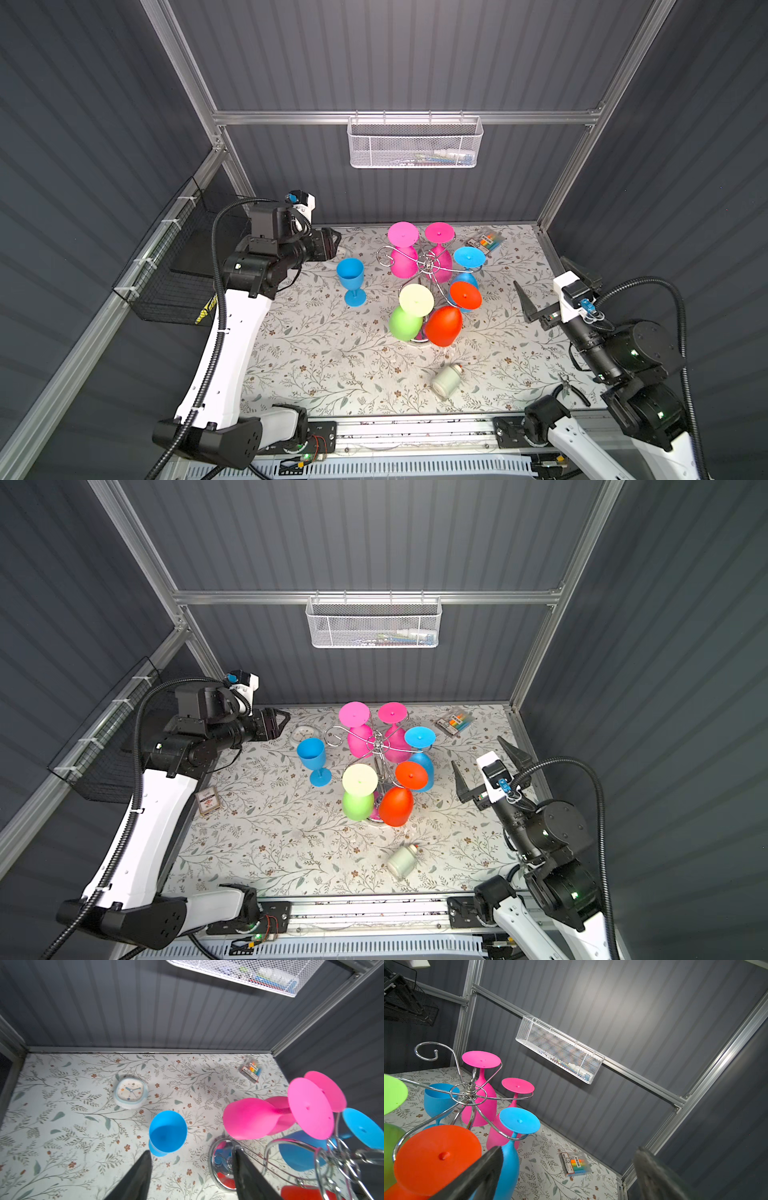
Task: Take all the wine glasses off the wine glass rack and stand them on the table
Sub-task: 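Raise the left gripper and move it toward the green glass on the rack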
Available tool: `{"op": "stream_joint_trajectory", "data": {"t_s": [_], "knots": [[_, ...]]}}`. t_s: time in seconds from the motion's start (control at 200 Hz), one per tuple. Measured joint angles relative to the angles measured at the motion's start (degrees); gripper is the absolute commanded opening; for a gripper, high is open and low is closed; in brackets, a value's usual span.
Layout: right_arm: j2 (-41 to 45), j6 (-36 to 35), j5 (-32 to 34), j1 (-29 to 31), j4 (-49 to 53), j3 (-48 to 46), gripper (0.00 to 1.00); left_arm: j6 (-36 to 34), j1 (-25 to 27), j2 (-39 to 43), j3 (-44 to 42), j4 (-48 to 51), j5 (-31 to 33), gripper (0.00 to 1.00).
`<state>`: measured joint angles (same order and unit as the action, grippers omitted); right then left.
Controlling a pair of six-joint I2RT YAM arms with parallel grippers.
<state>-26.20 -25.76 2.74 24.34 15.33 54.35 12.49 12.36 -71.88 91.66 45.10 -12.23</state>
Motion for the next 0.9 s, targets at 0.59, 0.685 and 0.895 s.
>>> {"op": "stream_joint_trajectory", "data": {"t_s": [0.59,0.685,0.895], "knots": [[-1.4,5.77,-1.25,0.0,-0.04,-0.02,0.99,15.76,0.31,13.66,-13.07,-7.13,-26.56,0.58],[-2.89,6.93,-1.27,0.0,-0.04,-0.02,0.99,18.38,0.81,15.3,-16.5,-8.68,-29.94,0.58],[-6.1,9.44,-1.33,0.0,0.83,0.22,0.99,25.07,5.9,18.29,-23.34,-13.6,-33.57,0.58]]}}
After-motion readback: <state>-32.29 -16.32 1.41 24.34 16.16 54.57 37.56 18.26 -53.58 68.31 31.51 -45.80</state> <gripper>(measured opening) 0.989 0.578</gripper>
